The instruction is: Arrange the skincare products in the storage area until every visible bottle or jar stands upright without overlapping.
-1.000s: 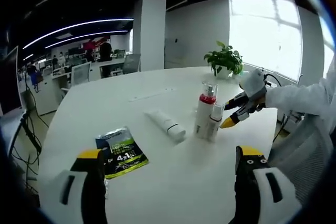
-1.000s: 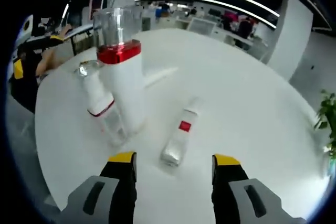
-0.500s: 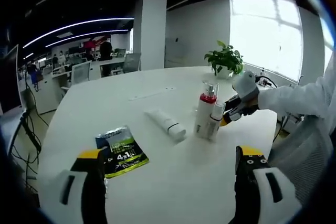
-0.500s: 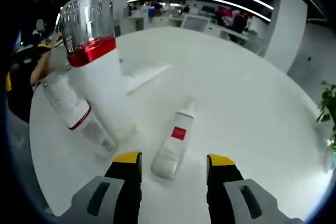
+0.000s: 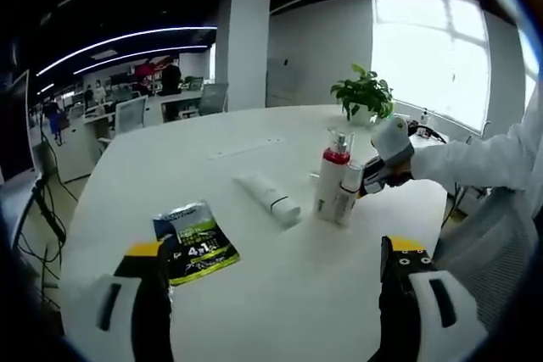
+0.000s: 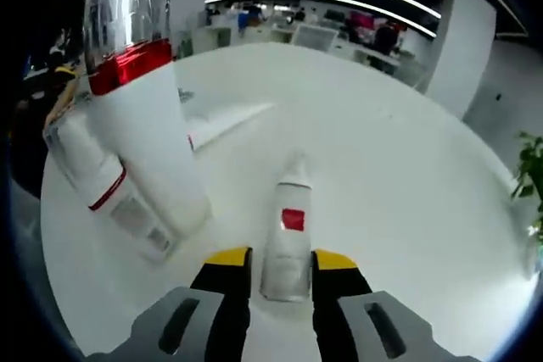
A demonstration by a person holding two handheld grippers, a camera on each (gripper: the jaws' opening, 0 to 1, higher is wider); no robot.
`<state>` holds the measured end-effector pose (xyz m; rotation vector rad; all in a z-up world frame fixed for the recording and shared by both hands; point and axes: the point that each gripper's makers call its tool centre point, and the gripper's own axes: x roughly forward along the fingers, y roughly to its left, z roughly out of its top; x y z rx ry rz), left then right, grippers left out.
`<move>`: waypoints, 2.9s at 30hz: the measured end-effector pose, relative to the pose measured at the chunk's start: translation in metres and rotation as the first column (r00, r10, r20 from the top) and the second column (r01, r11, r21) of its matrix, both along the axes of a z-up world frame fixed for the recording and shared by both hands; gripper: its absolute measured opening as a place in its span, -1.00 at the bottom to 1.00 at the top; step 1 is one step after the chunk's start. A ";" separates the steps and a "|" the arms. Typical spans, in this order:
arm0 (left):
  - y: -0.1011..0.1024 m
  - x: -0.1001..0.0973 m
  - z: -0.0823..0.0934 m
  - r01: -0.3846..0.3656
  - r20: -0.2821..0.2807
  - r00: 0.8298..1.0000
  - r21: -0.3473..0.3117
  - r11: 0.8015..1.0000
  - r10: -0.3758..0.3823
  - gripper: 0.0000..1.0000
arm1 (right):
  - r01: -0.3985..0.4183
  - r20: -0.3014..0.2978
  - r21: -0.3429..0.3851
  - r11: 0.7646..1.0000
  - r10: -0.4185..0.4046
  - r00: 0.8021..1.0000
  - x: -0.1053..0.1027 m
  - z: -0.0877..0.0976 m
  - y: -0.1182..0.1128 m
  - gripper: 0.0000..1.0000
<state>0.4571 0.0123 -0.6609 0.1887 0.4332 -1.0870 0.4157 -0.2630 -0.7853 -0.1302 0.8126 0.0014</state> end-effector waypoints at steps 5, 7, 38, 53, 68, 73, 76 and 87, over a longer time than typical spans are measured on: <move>0.000 0.000 -0.002 -0.002 -0.002 1.000 0.006 1.000 0.002 0.99 | 0.011 0.020 0.012 1.000 -0.012 1.000 0.004 0.001 0.000 -0.69; 0.000 -0.001 -0.002 0.003 -0.004 1.000 0.006 1.000 -0.003 0.99 | 0.022 0.022 0.027 0.999 -0.023 0.999 0.006 0.000 -0.002 -0.70; 0.000 -0.001 0.003 0.008 0.010 1.000 0.000 1.000 -0.008 0.99 | 0.128 0.047 0.136 0.982 -0.135 0.990 -0.011 0.015 -0.001 -0.73; -0.001 -0.002 0.007 0.012 0.017 1.000 -0.012 1.000 -0.011 0.99 | 0.260 0.026 0.431 0.864 -0.300 0.954 -0.024 0.026 0.002 -0.74; -0.001 -0.003 0.007 0.013 0.019 1.000 -0.013 1.000 -0.013 0.99 | 0.266 0.057 0.700 0.663 -0.424 0.904 -0.043 0.061 0.007 -0.74; -0.002 -0.005 0.005 0.019 0.012 1.000 -0.004 1.000 -0.019 0.99 | 0.230 0.098 0.717 0.659 -0.421 0.902 -0.049 0.079 0.015 -0.74; -0.001 -0.005 0.005 0.018 0.010 1.000 -0.003 1.000 -0.018 0.99 | 0.196 0.128 0.727 0.658 -0.410 0.903 -0.052 0.093 0.026 -0.74; -0.002 -0.010 0.005 0.018 0.003 1.000 0.002 1.000 -0.018 0.99 | 0.057 0.262 0.752 0.657 -0.377 0.888 -0.056 0.149 0.057 -0.74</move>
